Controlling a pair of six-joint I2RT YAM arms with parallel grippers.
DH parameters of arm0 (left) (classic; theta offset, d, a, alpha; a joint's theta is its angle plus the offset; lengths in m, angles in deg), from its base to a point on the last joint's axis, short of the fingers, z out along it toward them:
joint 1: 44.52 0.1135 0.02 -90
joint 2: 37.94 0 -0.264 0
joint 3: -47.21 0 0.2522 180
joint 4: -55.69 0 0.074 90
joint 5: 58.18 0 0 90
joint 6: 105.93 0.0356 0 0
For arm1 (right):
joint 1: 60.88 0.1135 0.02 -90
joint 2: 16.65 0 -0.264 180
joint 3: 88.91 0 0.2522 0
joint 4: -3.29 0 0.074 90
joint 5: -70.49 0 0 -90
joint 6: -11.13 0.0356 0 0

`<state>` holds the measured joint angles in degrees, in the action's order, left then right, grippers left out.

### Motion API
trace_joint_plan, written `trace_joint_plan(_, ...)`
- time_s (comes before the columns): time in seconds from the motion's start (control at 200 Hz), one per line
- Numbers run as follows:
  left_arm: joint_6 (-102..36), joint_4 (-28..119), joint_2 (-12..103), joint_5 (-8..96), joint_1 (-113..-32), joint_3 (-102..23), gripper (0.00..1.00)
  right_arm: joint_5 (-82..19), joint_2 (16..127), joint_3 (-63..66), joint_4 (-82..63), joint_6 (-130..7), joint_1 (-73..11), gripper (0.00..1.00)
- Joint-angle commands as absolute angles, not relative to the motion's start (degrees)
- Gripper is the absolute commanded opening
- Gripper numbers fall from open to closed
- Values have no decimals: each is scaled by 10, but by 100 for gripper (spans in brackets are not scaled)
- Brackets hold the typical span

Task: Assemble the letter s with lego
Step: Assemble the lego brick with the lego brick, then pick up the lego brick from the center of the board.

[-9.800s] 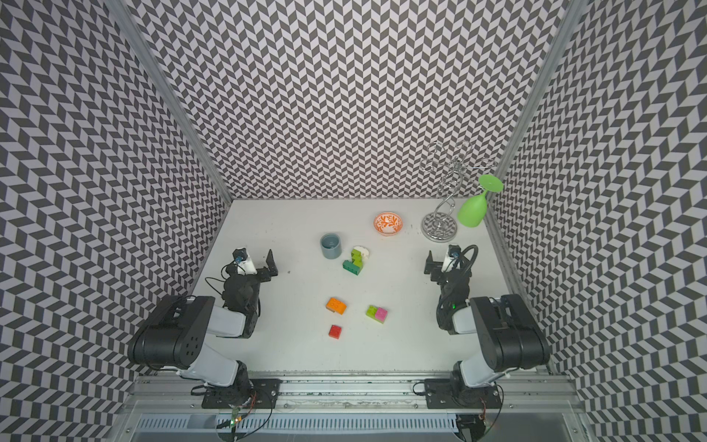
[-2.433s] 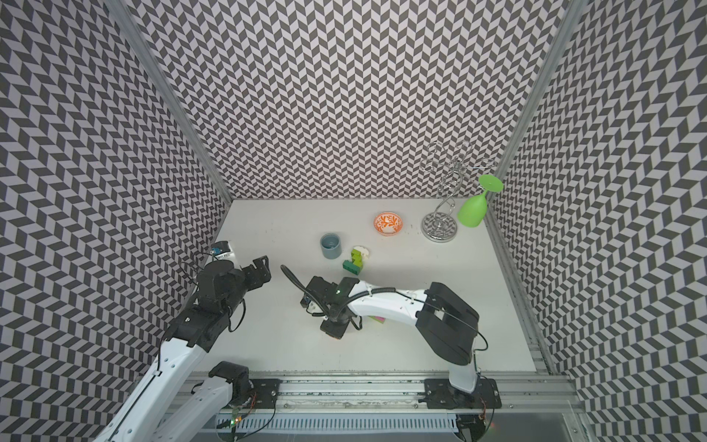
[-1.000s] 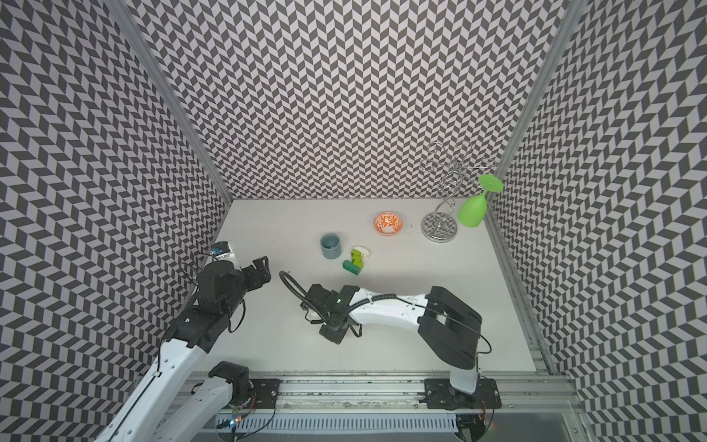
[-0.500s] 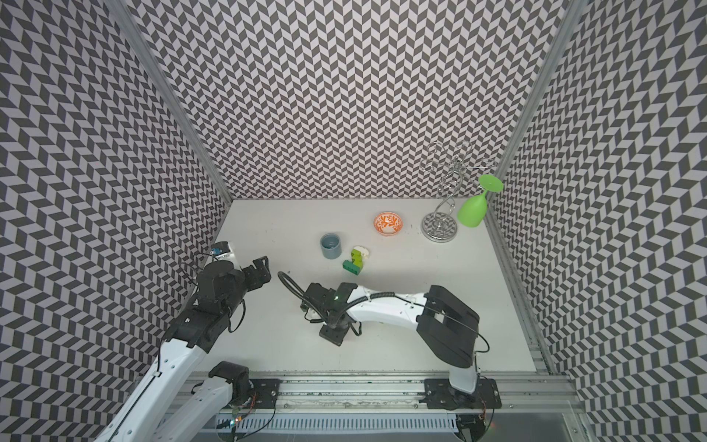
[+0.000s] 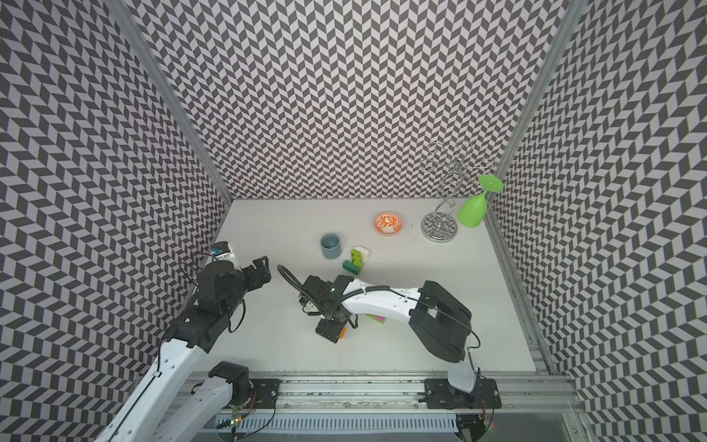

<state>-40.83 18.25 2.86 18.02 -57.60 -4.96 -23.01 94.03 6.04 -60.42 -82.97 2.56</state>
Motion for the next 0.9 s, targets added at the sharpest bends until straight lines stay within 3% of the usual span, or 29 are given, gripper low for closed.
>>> trace_joint_plan(0.0,-398,186,21,176,-572,-49,89,-245,952,50,-581,-837,23,75)
trace_joint_plan(0.125,-398,186,21,175,-572,-48,89,-249,959,36,-569,-836,23,71)
trace_joint_plan(0.31,-398,185,21,173,-572,-49,89,-258,966,23,-554,-835,23,57)
trace_joint_plan(0.691,-398,184,21,171,-572,-49,89,-258,962,26,-542,-837,23,45)
trace_joint_plan(0.896,-398,184,20,171,-572,-49,89,-256,957,28,-544,-838,21,29)
